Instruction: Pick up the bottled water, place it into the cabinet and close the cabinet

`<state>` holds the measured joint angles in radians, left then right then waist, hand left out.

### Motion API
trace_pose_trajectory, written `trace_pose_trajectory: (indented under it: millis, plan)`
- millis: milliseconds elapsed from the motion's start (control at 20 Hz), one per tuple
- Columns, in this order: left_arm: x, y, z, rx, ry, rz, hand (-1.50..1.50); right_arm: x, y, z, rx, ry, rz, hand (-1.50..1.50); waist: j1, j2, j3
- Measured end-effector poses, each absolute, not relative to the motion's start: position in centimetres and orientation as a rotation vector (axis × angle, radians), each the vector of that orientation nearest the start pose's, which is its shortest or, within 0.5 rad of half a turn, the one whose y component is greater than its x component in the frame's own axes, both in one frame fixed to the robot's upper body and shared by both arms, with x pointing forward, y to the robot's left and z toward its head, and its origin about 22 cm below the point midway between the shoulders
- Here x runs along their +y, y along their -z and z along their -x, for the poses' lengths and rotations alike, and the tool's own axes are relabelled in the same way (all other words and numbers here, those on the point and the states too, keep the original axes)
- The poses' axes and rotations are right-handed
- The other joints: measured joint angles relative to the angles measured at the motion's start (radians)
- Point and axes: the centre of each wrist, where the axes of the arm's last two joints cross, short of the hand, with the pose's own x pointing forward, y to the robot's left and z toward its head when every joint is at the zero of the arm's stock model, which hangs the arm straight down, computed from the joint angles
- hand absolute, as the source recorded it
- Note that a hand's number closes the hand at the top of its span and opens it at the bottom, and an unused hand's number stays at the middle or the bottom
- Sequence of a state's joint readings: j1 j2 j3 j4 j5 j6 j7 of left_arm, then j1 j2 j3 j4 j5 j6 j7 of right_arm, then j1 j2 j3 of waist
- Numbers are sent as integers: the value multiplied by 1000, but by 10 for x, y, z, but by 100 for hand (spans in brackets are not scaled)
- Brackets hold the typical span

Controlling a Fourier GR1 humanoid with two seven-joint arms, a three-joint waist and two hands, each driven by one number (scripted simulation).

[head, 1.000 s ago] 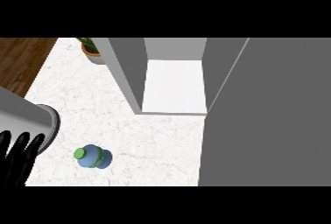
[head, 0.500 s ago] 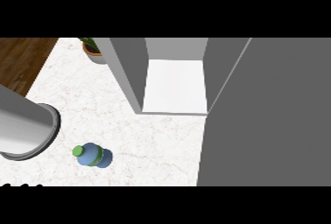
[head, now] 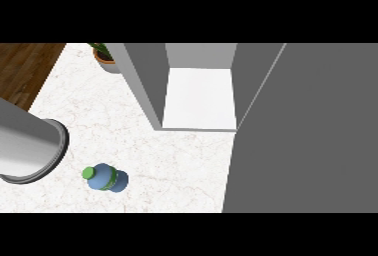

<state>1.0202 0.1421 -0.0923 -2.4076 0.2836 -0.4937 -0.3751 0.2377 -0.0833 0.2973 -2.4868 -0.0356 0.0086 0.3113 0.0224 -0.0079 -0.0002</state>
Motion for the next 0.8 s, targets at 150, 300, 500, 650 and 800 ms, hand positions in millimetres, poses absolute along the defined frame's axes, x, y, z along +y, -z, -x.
trace_pose_trajectory:
  millis: [150,300,500,650,800]
  plan:
    - [265,-88,-18,-1867,41,328,-150,-199,-165,-126,-1927,-156,-240,-150,-3,1,0]
    - [266,-88,-11,-1865,38,328,-150,-196,-169,-127,-1922,-150,-246,-150,-5,1,0]
    - [266,-87,-8,-1875,23,315,-150,-195,-173,-128,-1914,-161,-243,-150,-12,2,0]
    - [266,-87,-8,-1873,20,298,-150,-193,-172,-127,-1916,-167,-258,-150,-18,2,0]
    - [266,-87,-9,-1887,16,281,-150,-195,-174,-128,-1917,-166,-241,-150,-21,3,1]
